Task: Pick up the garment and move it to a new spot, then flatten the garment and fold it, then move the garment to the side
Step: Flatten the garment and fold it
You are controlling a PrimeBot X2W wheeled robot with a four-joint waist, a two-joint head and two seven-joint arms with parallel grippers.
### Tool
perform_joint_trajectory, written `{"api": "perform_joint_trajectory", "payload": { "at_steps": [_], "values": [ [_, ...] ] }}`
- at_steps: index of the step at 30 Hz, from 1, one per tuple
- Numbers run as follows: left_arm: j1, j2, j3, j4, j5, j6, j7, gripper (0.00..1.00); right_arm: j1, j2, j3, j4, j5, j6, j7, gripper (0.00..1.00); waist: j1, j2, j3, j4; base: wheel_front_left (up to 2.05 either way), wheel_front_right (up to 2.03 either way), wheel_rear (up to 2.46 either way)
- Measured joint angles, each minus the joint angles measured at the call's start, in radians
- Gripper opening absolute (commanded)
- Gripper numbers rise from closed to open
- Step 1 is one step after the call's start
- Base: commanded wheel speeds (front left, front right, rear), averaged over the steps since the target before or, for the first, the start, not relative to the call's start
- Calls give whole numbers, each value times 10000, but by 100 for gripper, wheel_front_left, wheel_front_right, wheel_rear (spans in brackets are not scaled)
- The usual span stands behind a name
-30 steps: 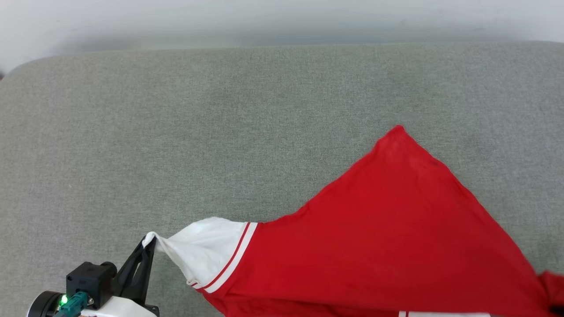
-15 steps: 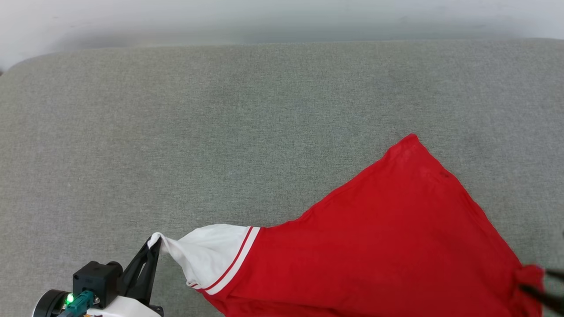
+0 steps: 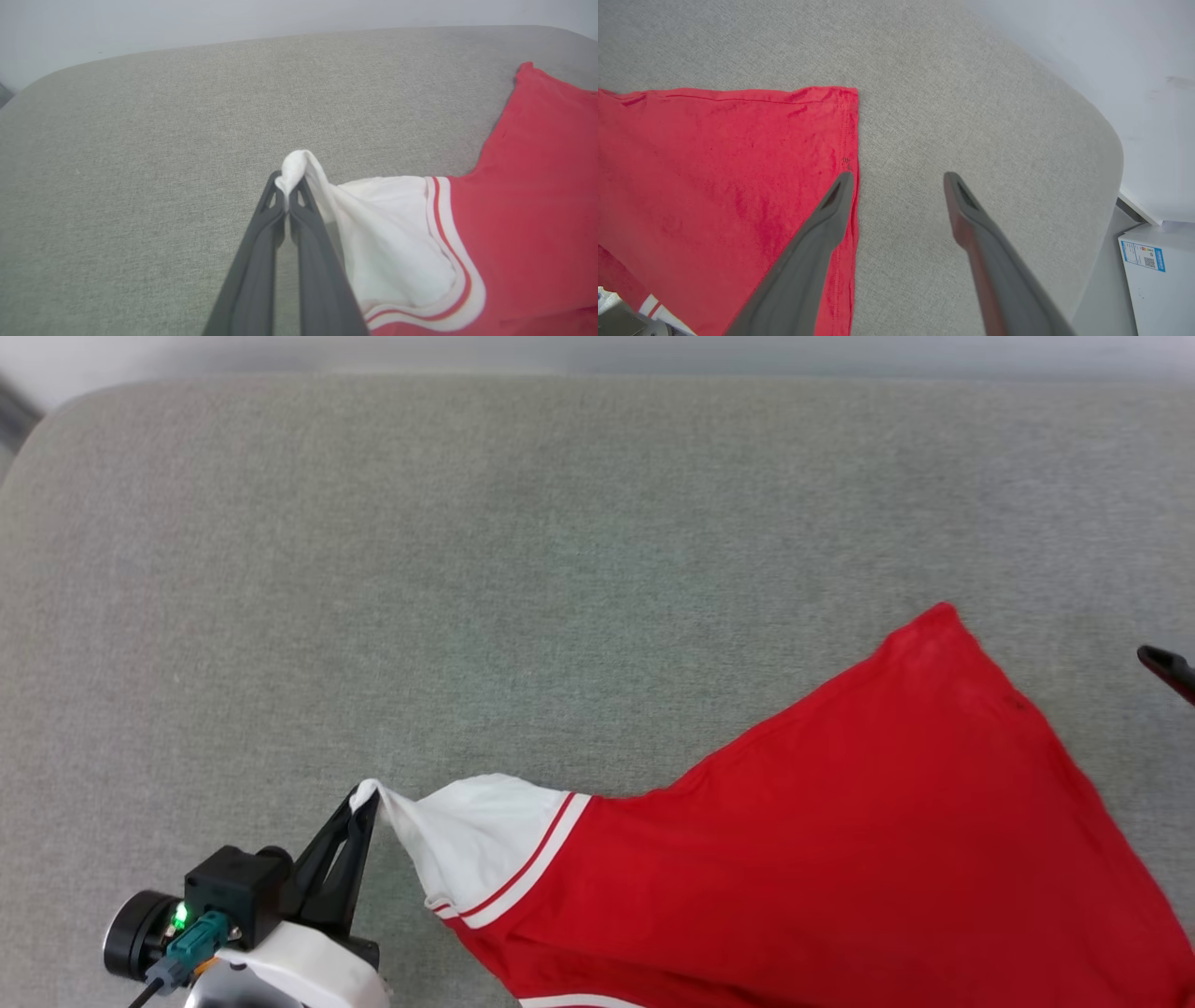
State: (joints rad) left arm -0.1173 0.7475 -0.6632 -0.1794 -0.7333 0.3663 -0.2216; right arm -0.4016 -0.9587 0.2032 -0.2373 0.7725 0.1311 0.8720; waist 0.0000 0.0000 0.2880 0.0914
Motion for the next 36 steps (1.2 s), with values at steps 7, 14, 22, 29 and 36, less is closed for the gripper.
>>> {"api": "perform_joint_trajectory", "payload": {
  "at_steps": [7, 14, 22, 29, 36],
  "values": [
    [-604, -288, -121, 140, 198, -163, 2, 0, -2891, 466, 2140, 1212, -366, 0, 1647, 100, 0, 0, 697, 494, 0, 0, 0],
    [-987, -591, -184, 270, 313, -324, -46, 0, -4591, 1298, 3689, 3051, -454, 0, 2374, 100, 1, 0, 1394, 861, 0, 0, 0],
    [-1365, -771, -198, 525, 428, -502, -121, 0, -5208, 2052, 4836, 4681, -462, 0, 1467, 100, 1, 0, 2096, 1086, 0, 0, 0],
    [-1380, -819, -190, 782, 454, -554, -188, 0, -5351, 2000, 5626, 5158, -142, -6, 673, 0, 0, 0, 1968, 1019, 0, 0, 0],
    [-1482, -646, -142, 842, 564, -616, -205, 0, -5430, 2046, 5925, 5451, 40, -2, -614, 0, 1, 0, 1337, 852, 0, 0, 0]
  ]
}}
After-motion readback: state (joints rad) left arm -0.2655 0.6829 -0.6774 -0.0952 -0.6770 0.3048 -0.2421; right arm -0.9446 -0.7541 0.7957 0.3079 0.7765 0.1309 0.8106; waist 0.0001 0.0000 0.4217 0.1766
